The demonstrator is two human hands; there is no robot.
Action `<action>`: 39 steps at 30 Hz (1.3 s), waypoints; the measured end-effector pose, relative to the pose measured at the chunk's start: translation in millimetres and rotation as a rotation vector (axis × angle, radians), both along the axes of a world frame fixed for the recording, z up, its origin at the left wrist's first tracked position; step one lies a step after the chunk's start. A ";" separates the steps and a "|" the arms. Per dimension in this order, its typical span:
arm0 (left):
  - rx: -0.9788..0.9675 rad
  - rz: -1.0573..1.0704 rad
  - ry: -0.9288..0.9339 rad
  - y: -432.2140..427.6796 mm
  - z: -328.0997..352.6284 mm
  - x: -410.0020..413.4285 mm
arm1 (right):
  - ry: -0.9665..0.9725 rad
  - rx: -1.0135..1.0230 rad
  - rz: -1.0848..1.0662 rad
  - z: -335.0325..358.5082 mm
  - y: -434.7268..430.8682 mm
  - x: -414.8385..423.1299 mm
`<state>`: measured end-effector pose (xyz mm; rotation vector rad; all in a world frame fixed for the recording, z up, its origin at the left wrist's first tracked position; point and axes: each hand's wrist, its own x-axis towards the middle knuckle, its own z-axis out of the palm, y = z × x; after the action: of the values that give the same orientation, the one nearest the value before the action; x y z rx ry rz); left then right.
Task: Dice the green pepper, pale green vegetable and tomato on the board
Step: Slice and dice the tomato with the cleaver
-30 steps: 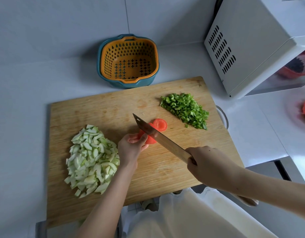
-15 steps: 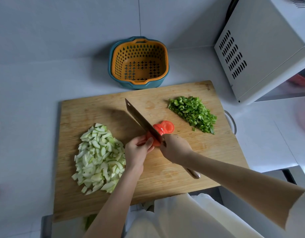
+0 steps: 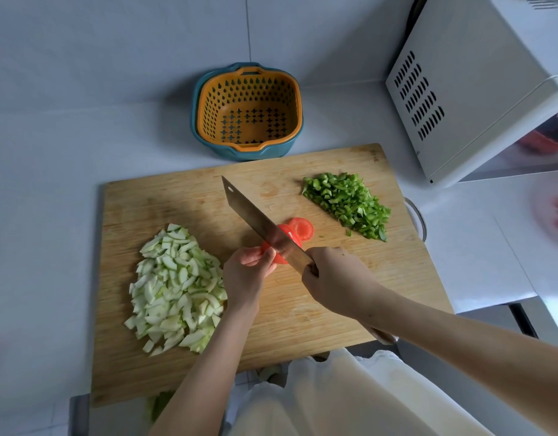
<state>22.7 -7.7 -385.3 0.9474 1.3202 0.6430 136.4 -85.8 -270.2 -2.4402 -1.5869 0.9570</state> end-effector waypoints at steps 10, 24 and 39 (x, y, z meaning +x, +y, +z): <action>0.017 0.030 -0.006 0.2 -0.3 0.7 | 0.014 -0.065 -0.009 2.5 -8.9 3.3; 0.130 -0.023 0.052 -0.9 -1.0 0.4 | 0.016 -0.252 0.011 23.2 -28.1 14.5; 0.184 -0.041 0.150 -1.4 -2.0 3.3 | 0.096 -0.044 -0.124 -19.8 6.6 -1.2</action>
<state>26.1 -9.1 -387.3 1.1886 1.3870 0.6804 135.1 -79.2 -290.0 -2.4478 -1.3809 1.0805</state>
